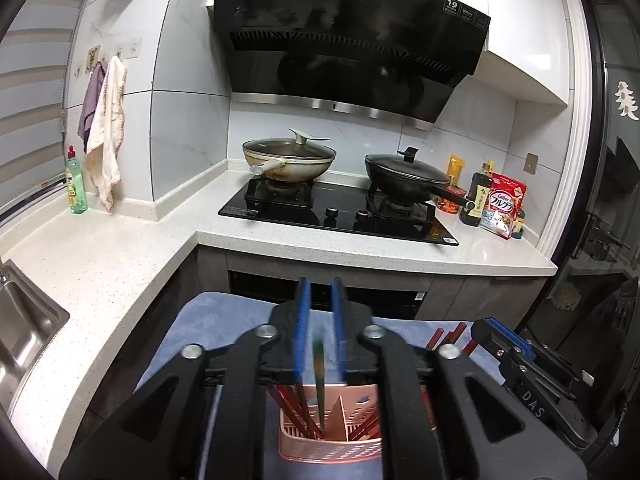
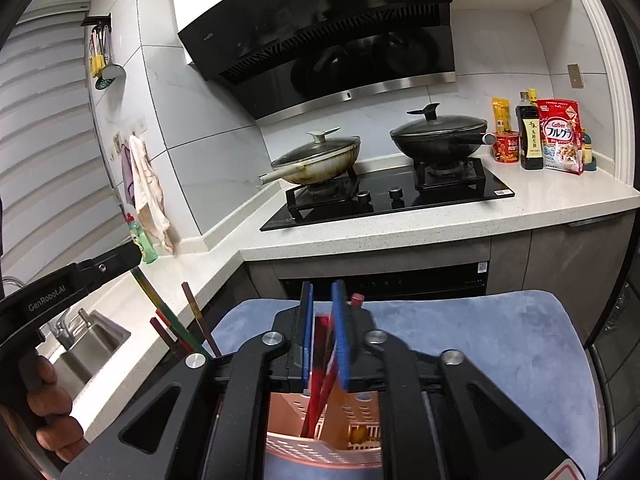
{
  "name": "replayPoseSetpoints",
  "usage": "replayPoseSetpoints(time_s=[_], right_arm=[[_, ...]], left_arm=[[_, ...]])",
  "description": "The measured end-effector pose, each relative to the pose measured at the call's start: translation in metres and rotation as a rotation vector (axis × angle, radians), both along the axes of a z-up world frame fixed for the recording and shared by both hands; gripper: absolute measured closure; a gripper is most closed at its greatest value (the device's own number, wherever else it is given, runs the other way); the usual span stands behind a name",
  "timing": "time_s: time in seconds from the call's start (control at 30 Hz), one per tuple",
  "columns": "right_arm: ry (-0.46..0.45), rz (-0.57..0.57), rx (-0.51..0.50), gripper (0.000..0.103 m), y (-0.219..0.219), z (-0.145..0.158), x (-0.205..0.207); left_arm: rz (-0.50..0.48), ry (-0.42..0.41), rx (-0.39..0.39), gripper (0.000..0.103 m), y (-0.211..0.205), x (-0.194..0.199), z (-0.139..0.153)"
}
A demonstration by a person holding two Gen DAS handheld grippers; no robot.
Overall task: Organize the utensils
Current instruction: 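Lower both chopsticks into the pink holder and open both tools, then withdraw both open tools away from the pink holder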
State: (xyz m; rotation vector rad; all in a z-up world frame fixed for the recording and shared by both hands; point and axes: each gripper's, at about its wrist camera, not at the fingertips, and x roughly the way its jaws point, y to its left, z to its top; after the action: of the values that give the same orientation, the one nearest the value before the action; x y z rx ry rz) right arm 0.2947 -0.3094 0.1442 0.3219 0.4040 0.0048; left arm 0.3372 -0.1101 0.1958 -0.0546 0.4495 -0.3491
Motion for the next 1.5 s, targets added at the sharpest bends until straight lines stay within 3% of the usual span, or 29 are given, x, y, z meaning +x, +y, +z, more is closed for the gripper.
replayPoseSetpoints(time_s=[0.03, 0.07, 0.4, 0.67, 0.87, 1.03, 1.5], right_arm=[[0.002, -0.003, 0.001, 0.082, 0.000, 0.001, -0.002], [0.002, -0.007, -0.004, 0.075, 0.001, 0.003, -0.005], [0.058, -0.050, -0.092, 0.051, 0.012, 0.013, -0.050], [0.120, -0.070, -0.118, 0.051, 0.017, 0.007, -0.087], [0.155, -0.074, -0.153, 0.050, 0.030, 0.004, -0.106], [0.168, -0.073, -0.171, 0.047, 0.039, 0.002, -0.118], [0.216, -0.091, -0.181, 0.032, 0.047, -0.012, -0.133]], left_arm=[[0.006, 0.002, 0.004, 0.064, 0.000, -0.001, -0.001], [0.009, 0.000, 0.003, 0.062, 0.001, -0.004, -0.002], [0.066, 0.007, 0.143, 0.054, -0.001, -0.041, -0.008], [0.074, 0.035, 0.179, 0.051, 0.006, -0.068, -0.014], [0.077, 0.039, 0.196, 0.040, 0.010, -0.087, -0.019], [0.081, 0.054, 0.220, 0.038, 0.011, -0.095, -0.025], [0.109, 0.116, 0.256, 0.019, 0.022, -0.110, -0.053]])
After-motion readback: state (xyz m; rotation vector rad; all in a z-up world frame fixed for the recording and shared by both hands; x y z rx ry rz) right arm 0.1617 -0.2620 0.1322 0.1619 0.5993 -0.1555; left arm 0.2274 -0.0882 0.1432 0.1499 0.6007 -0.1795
